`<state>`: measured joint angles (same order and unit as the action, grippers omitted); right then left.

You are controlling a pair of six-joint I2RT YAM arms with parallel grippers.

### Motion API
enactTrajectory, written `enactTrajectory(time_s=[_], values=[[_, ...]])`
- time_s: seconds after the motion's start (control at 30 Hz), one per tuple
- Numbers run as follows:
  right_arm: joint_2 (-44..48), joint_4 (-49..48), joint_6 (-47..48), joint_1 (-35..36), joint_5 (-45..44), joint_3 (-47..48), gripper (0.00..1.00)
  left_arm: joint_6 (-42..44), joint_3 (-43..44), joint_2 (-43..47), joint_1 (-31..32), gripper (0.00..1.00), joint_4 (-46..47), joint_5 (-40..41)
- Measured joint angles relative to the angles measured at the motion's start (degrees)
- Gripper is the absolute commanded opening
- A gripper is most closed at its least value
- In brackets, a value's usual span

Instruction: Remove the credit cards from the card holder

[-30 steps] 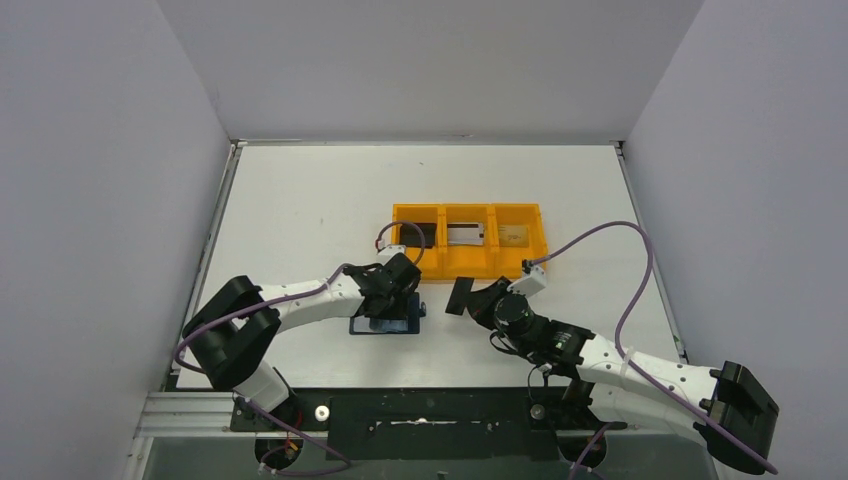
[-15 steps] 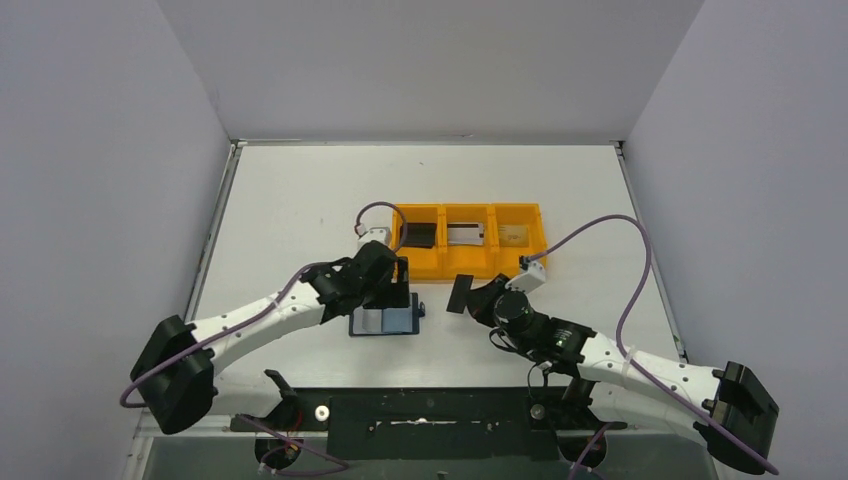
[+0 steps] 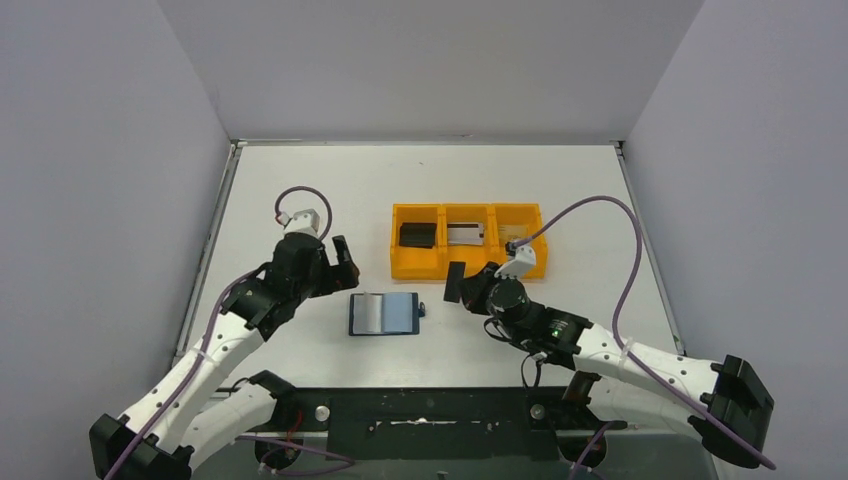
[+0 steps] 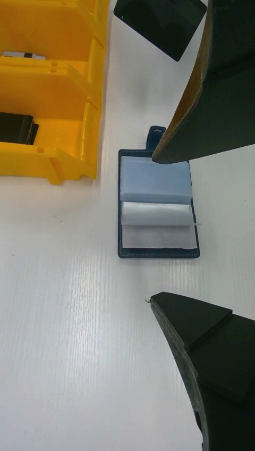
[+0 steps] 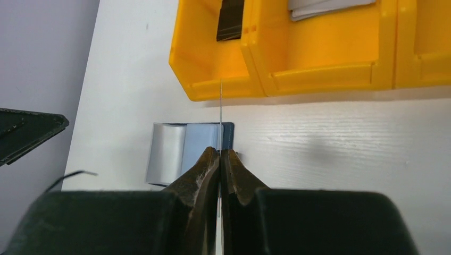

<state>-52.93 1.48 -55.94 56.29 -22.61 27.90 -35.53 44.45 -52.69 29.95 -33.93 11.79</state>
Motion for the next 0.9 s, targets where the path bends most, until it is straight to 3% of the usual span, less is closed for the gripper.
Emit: enactTrajectory(time_s=[0.6, 0.9], values=[[-10.2, -1.2, 21.5, 0.0, 2.7, 12.8, 0.0, 7.4, -5.3, 8.3, -3.1, 0.96, 1.9, 6.6], [-17.1, -2.3, 39.3, -0.1, 4.8, 19.2, 0.0, 7.7, -5.3, 8.3, -3.2, 0.96, 4.0, 9.2]])
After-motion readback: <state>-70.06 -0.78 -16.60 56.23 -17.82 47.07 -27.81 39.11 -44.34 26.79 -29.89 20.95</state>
